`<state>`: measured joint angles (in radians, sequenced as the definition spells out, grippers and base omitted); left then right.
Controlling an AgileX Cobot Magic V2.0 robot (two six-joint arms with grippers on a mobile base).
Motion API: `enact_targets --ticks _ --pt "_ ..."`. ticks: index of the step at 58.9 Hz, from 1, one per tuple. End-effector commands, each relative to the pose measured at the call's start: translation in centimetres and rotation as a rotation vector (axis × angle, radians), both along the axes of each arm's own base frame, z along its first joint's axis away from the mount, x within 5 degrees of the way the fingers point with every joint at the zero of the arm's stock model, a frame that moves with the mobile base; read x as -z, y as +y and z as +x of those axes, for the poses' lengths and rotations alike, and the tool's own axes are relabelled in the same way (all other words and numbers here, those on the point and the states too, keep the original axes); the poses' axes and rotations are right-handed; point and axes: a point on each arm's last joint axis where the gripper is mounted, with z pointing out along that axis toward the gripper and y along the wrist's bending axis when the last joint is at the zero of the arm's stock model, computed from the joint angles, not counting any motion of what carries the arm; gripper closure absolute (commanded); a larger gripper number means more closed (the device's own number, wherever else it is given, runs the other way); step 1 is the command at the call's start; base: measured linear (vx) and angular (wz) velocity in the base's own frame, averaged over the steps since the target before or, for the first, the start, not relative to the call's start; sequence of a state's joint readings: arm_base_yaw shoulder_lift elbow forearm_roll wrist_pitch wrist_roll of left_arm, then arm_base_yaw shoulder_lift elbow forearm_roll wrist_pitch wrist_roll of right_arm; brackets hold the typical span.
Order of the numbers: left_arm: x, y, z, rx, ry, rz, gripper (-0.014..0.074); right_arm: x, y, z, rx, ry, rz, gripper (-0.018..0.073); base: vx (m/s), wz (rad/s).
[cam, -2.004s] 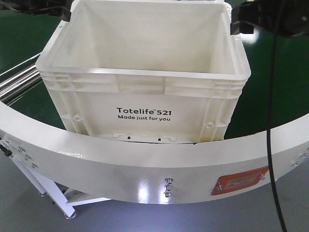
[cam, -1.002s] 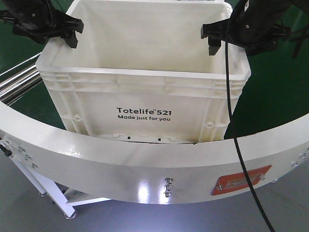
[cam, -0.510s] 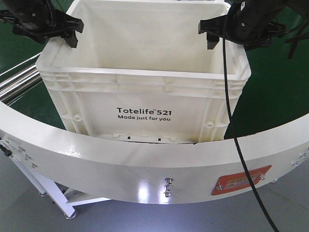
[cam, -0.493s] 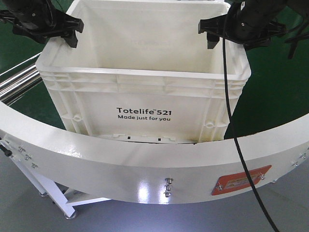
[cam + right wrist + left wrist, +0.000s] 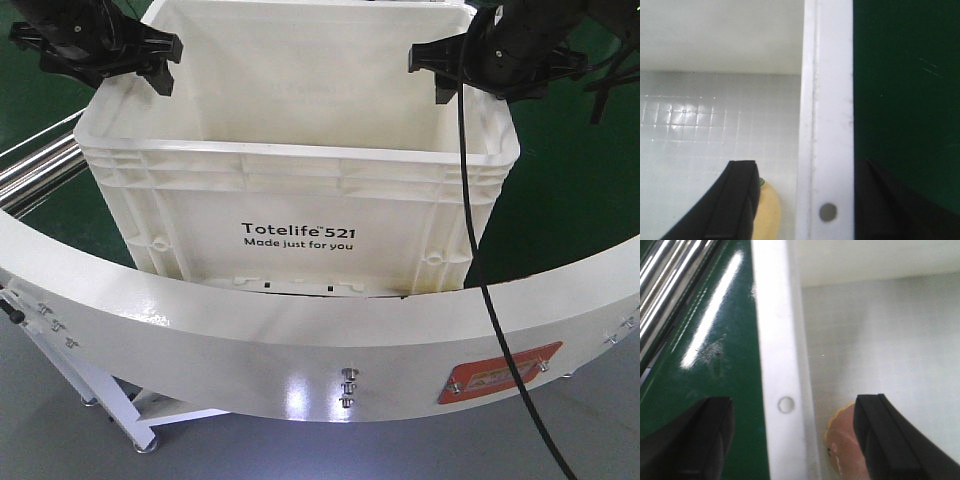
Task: Place moving items into box and shelve
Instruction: 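Lower both grippers onto the tote's side rims, then clamp both tote rims and lift the tote off the conveyor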
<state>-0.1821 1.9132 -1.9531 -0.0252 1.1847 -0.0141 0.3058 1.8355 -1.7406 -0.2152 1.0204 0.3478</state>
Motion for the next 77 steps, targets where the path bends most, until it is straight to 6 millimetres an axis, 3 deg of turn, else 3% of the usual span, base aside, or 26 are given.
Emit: enact_targets --ticks 1,9,25,42,57,71,77 --pt "-3.4 -0.1 -1.1 0.010 -0.117 -0.028 0.0006 -3.2 -0.6 -0.6 0.000 -0.119 0.015 0.0182 0.00 0.00" --pt "-3.4 0.0 -1.0 0.009 -0.120 -0.023 0.0046 -3.2 -0.6 -0.6 -0.003 -0.109 0.012 0.0252 0.00 0.00" --pt "-3.5 -0.1 -0.9 0.007 -0.135 -0.029 0.0269 -3.1 -0.7 -0.8 -0.001 -0.093 0.007 0.0393 0.00 0.00" --pt "-3.6 -0.1 -1.0 0.007 -0.138 -0.029 0.0443 -3.2 -0.7 -0.8 -0.021 -0.097 -0.007 0.0440 0.00 0.00" --pt "-6.5 0.2 -2.5 0.006 -0.236 -0.048 0.0470 -7.1 -1.0 -2.5 -0.068 -0.195 -0.007 0.0440 0.00 0.00" --pt "-10.6 0.6 -5.6 0.011 -0.363 -0.069 0.0470 -10.7 -1.8 -4.9 -0.085 -0.277 -0.014 0.0440 0.00 0.00" --pt "-11.5 0.6 -6.8 -0.013 -0.373 -0.093 0.0470 -11.8 -2.3 -6.2 -0.077 -0.280 -0.012 0.0440 0.00 0.00"
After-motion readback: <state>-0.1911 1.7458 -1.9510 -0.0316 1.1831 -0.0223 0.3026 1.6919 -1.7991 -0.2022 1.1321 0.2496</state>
